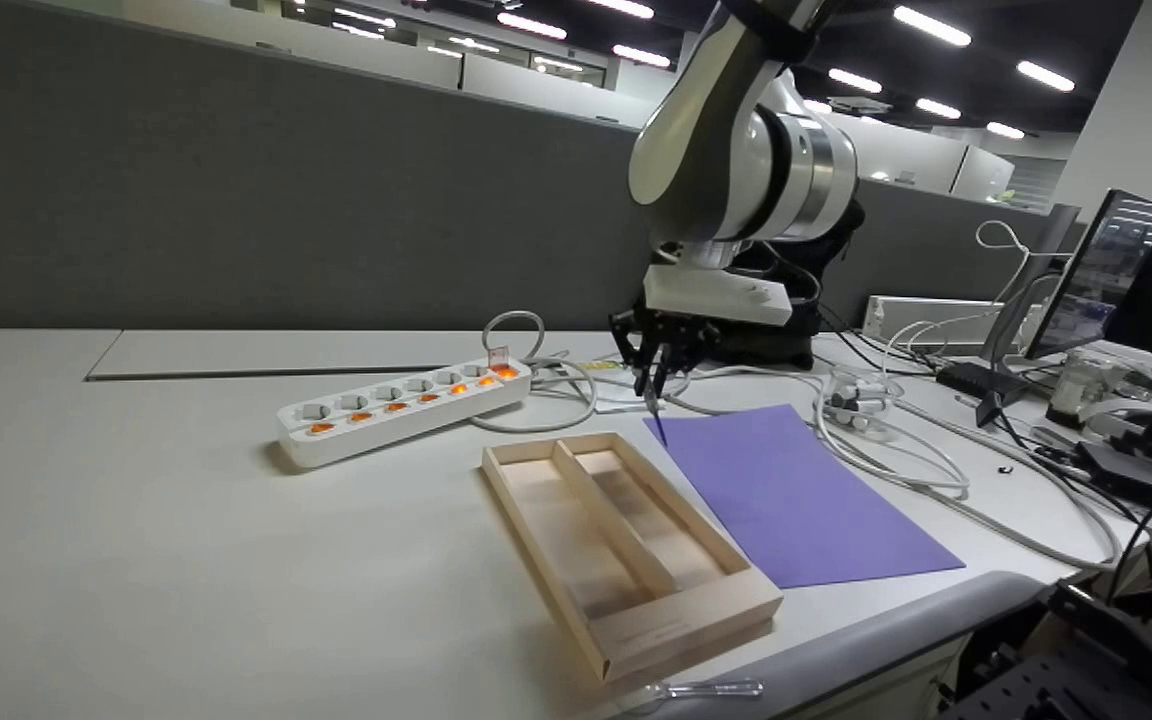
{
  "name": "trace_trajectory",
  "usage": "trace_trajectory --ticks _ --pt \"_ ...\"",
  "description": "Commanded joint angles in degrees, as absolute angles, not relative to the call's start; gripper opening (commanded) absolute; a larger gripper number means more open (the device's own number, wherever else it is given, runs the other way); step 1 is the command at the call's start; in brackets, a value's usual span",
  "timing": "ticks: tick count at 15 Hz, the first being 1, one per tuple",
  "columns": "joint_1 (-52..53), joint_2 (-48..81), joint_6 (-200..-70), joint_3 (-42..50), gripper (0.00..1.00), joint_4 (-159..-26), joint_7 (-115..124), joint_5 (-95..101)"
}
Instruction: Take the screwdriver from the purple mat and put it on the tray
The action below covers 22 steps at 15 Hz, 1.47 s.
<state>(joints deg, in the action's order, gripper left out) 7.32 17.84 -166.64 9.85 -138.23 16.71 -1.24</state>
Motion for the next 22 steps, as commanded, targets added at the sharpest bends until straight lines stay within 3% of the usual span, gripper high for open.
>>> trace_trajectory --ticks 1,19,20,21,22 --pt "7.53 19.04 -166.16 9.05 0.04 -137.32 17.2 0.3" --pt "11.49 30.02 -167.71 10.42 0.04 -131.21 18.32 0.89" --pt "11.42 30.3 -167.61 10.37 0.12 -130.92 18.23 0.79" --pt "11.44 30.45 -167.51 10.38 0.42 -130.68 18.21 0.74" --pt "11.43 30.41 -167.43 10.38 0.43 -130.53 18.2 0.69"
